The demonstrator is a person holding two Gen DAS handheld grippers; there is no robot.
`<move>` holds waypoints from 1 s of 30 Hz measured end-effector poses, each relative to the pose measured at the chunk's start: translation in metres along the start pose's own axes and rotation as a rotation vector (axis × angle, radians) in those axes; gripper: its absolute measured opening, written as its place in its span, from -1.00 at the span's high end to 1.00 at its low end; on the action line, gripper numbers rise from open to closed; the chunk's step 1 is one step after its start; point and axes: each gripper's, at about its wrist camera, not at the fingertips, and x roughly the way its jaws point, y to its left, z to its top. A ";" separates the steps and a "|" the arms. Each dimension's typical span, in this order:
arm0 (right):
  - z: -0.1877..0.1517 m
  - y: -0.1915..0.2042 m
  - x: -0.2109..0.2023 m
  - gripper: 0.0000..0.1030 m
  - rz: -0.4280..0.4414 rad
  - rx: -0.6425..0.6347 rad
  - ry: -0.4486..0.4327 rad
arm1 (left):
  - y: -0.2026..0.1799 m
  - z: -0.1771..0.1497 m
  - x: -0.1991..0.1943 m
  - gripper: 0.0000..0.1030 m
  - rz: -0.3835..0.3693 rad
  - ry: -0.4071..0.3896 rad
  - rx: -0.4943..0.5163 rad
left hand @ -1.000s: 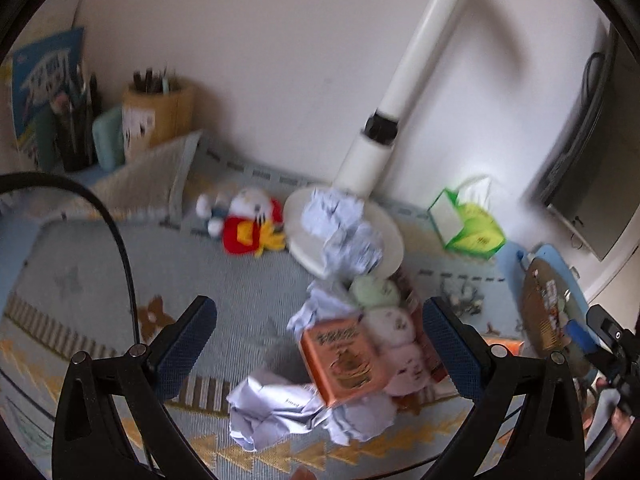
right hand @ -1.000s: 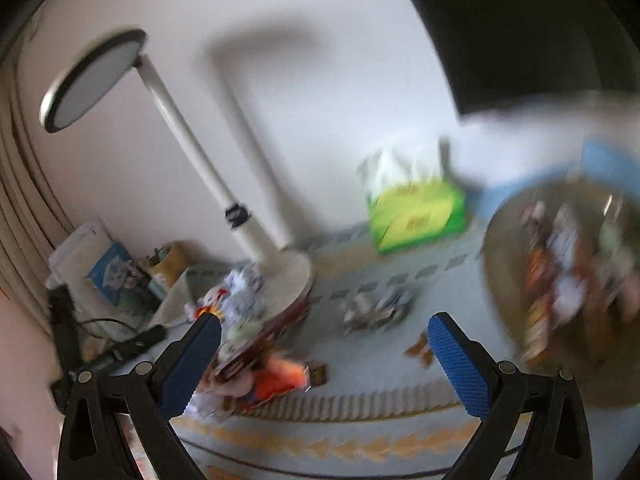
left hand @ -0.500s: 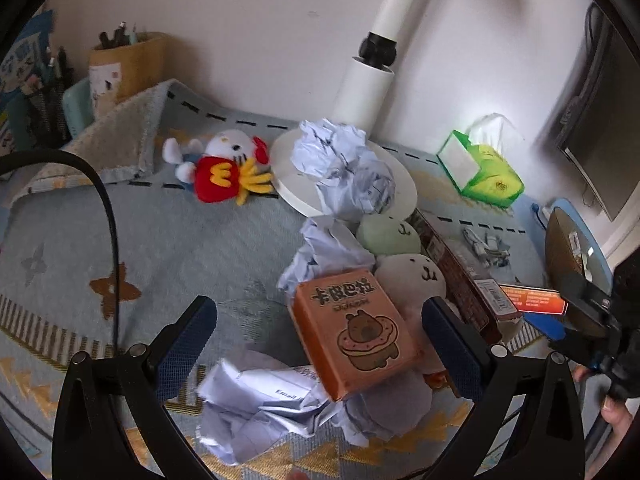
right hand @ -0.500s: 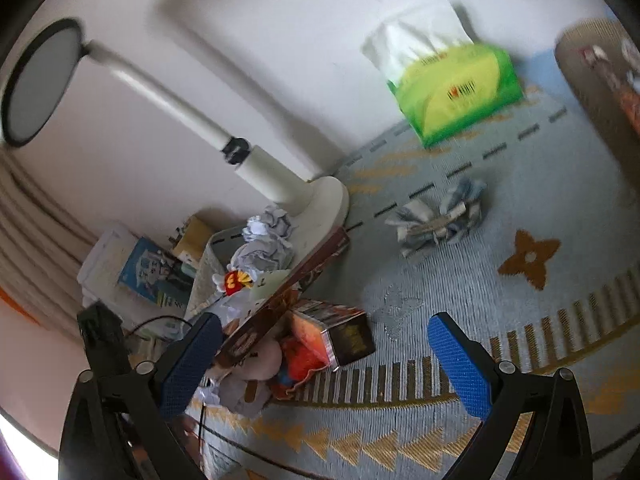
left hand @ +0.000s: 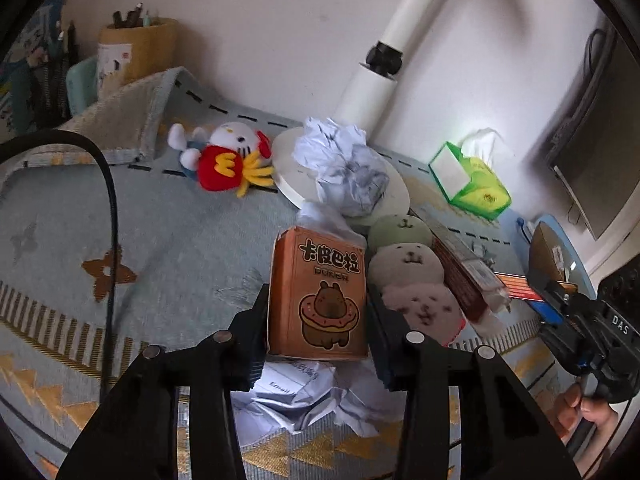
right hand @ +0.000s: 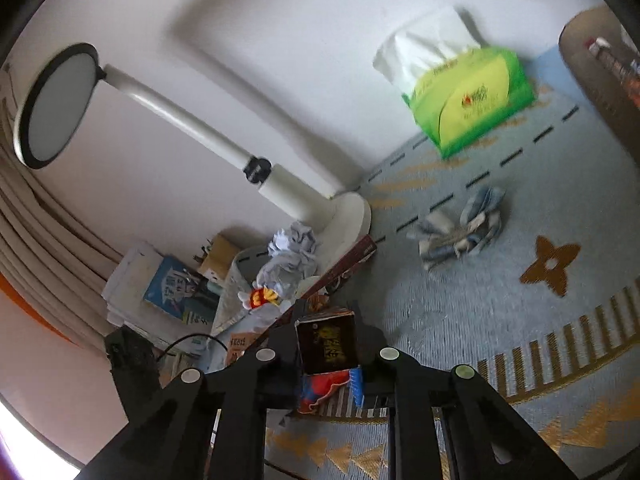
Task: Organize objects
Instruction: 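Grasp brown capybara snack box with left gripper while right gripper grasps small dark box, then carry both boxes over the amber glass bowl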
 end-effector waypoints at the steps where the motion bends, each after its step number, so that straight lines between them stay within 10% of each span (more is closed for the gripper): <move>1: 0.001 0.000 -0.004 0.67 0.005 0.002 -0.009 | 0.001 0.000 -0.004 0.23 -0.009 -0.009 -0.005; 30: 0.036 0.006 -0.133 0.67 0.094 0.024 -0.227 | -0.045 0.025 -0.067 0.23 -0.043 -0.164 0.031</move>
